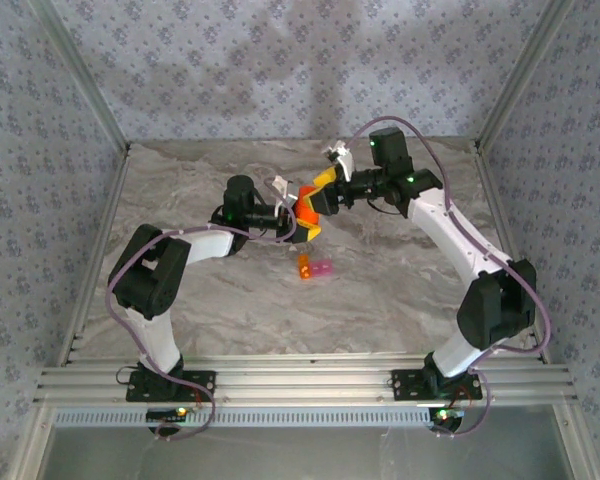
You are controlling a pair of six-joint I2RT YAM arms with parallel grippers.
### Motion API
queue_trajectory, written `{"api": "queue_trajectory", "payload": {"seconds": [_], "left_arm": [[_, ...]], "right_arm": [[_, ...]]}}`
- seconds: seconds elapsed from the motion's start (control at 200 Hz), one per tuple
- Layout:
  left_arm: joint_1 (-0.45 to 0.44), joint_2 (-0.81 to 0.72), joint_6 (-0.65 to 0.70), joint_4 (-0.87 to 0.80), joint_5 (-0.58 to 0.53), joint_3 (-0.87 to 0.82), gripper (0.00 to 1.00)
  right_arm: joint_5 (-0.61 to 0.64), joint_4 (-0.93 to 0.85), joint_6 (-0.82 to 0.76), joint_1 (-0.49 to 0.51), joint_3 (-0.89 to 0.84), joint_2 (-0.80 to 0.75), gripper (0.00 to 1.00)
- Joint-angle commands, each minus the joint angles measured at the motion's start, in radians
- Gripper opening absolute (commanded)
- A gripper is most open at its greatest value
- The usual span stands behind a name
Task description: Sort the pills into containers
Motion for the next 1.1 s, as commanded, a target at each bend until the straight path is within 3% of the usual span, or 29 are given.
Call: {"api": "queue_trajectory", "payload": {"seconds": [0.0,0.175,0.445,0.605,0.835,1.094], "left_arm": [[-0.009,-0.019,0.025,0.029,0.034,0.033,0.0],[-0.011,-0.019,0.025,0.028,0.033,0.035,0.0],[-0.014,-0.022,0.022,0.038,0.026,0.038,0.0],[-0.014,-0.033,-0.001,0.123,-0.041,0.008,0.0],[-0.012,-0.057,-0.028,0.231,-0.136,-0.032,0.0],[-0.012,-0.049,-0.05,0.262,-0.139,-0.027,0.0]], "right_arm": [[0.004,-0.023,-0.003,0.006,0.023,0.022,0.73],[0.002,-0.028,-0.004,0.014,0.025,0.034,0.68],[0.022,0.005,0.04,0.019,-0.003,0.031,0.45],[0.194,0.143,0.168,0.046,-0.124,-0.011,0.34],[0.601,0.479,0.482,0.133,-0.42,-0.112,0.29],[0.635,0.551,0.545,0.173,-0.453,-0.087,0.3]]}}
